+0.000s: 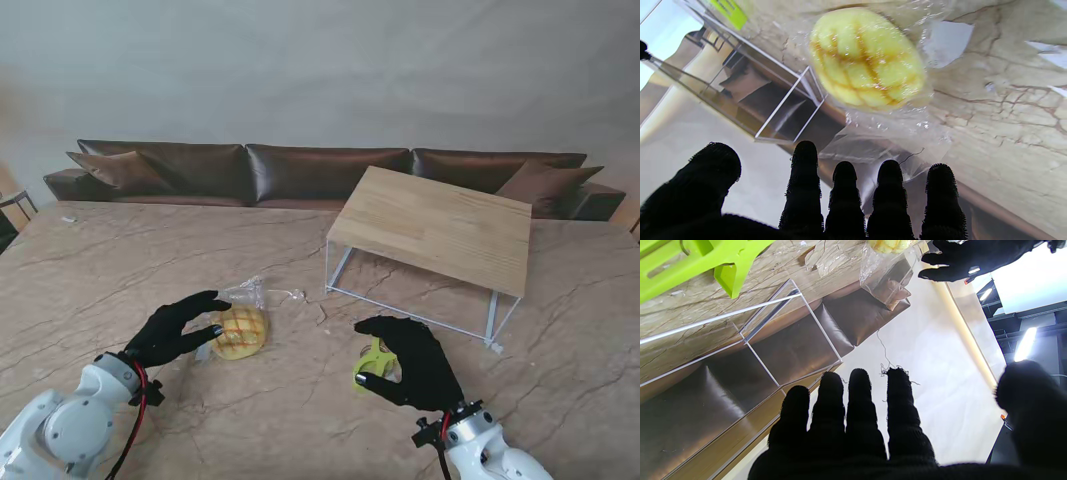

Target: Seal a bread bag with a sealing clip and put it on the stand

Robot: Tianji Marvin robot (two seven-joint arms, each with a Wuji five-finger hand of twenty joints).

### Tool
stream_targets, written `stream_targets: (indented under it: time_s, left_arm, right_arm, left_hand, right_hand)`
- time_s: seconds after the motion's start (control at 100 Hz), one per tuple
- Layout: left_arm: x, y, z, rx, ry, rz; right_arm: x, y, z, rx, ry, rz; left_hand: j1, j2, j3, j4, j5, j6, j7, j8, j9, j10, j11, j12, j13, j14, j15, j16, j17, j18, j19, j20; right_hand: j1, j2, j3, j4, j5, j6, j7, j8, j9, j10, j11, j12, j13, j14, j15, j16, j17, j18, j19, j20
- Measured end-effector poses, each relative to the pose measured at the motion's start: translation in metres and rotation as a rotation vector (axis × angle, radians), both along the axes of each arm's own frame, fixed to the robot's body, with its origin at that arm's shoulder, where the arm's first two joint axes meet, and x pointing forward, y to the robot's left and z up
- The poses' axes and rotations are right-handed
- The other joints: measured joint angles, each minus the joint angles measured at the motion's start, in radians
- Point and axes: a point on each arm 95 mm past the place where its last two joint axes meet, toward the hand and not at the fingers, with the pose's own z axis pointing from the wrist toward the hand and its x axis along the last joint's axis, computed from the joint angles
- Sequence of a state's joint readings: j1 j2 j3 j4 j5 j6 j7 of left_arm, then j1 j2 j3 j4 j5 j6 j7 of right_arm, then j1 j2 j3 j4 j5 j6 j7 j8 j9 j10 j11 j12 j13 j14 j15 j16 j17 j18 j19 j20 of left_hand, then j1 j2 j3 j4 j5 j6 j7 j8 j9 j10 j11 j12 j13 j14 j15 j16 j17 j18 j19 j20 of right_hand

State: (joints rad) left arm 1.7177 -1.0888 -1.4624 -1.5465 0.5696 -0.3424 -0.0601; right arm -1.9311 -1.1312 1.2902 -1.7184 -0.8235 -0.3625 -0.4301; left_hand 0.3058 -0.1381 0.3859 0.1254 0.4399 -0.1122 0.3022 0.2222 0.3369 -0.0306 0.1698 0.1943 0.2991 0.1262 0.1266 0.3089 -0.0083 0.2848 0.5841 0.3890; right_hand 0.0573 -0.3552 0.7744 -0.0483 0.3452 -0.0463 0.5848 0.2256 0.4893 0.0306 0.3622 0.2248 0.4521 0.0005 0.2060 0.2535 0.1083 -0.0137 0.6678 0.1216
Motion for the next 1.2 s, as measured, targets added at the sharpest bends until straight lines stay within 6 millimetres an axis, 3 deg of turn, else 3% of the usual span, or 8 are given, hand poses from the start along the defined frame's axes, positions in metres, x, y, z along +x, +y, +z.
stream_targets:
  time_s: [0.27, 0.44, 0.57, 0.92, 1.02, 1.2]
  left_arm:
    - [0.019, -0.013, -0.027, -0.035, 0.093, -0.031]
    - [0.017, -0.027, -0.038, -0.06, 0.124, -0.105]
    - [0.012, -0.035, -0.041, -0.075, 0.115, -0.151]
    - [-0.018, -0.051, -0.052, -0.148, 0.121, -0.231]
    - [-0.028, -0.057, -0.054, -0.182, 0.123, -0.243]
    - [-0.038, -0.072, -0.058, -0.224, 0.121, -0.275]
  right_arm:
    - [0.001, -0.001, -0.007, 0.003, 0.021, 0.002]
    - [0.0, 0.001, -0.009, 0.001, 0.02, 0.007]
    - [0.0, 0.002, -0.01, -0.004, 0.018, 0.009]
    - [-0.002, 0.005, -0.01, -0.004, 0.017, 0.014]
    - [-0.002, 0.006, -0.01, 0.0, 0.014, 0.011]
    - [-0.002, 0.008, -0.01, 0.007, 0.004, 0.009]
  left_hand:
    - [-0.002, 0.018, -0.038, 0.0, 0.001, 0.011, 0.0, 0.0, -0.009, 0.0, -0.003, -0.007, -0.001, 0.027, 0.003, 0.0, 0.036, -0.013, -0.002, 0.001]
    - [-0.002, 0.026, -0.057, 0.0, 0.04, 0.049, 0.0, 0.001, 0.025, 0.0, 0.011, -0.007, 0.025, 0.024, 0.01, 0.009, 0.067, -0.072, 0.069, 0.021]
    - [-0.002, 0.026, -0.057, 0.0, 0.1, 0.069, 0.0, 0.003, 0.075, 0.0, 0.021, -0.006, 0.06, 0.019, 0.013, 0.02, 0.074, -0.098, 0.093, 0.022]
    - [-0.002, 0.026, -0.057, 0.0, 0.101, 0.082, 0.008, 0.011, 0.087, 0.0, 0.024, -0.005, 0.076, 0.002, 0.019, 0.031, 0.089, -0.127, 0.125, 0.022]
    - [-0.002, 0.026, -0.057, 0.0, 0.102, 0.096, 0.008, 0.02, 0.087, 0.034, 0.024, 0.0, 0.078, 0.002, 0.025, 0.032, 0.098, -0.129, 0.136, 0.022]
    - [-0.002, 0.026, -0.057, 0.0, 0.102, 0.114, 0.008, 0.012, 0.086, 0.035, 0.024, 0.001, 0.087, -0.007, 0.031, 0.033, 0.102, -0.141, 0.159, 0.022]
  right_hand:
    - [0.0, 0.0, 0.013, 0.0, 0.0, 0.0, 0.0, 0.0, 0.0, 0.0, 0.0, 0.0, 0.0, 0.0, 0.0, 0.0, 0.0, 0.005, 0.0, 0.001]
    - [0.0, 0.0, 0.023, 0.0, 0.0, 0.0, 0.0, 0.0, 0.0, 0.0, 0.0, 0.0, 0.001, 0.0, 0.0, 0.0, 0.002, 0.01, 0.0, 0.006]
    - [0.0, 0.0, 0.05, 0.0, 0.0, 0.0, 0.0, 0.0, 0.0, 0.0, 0.0, 0.0, 0.001, 0.0, 0.0, 0.001, 0.002, 0.01, 0.001, 0.006]
    - [0.0, 0.0, 0.061, 0.0, 0.0, 0.0, 0.0, 0.0, 0.0, 0.0, 0.0, 0.0, 0.001, 0.0, 0.0, 0.008, 0.01, 0.01, 0.001, 0.007]
    - [0.0, 0.0, 0.061, 0.0, 0.0, -0.001, 0.0, 0.0, 0.0, 0.0, 0.0, 0.0, 0.001, 0.0, 0.0, 0.009, 0.01, 0.01, 0.001, 0.017]
    - [0.0, 0.0, 0.061, 0.0, 0.0, -0.001, 0.0, 0.0, 0.0, 0.0, 0.0, 0.0, 0.001, 0.0, 0.0, 0.009, 0.01, 0.002, 0.001, 0.017]
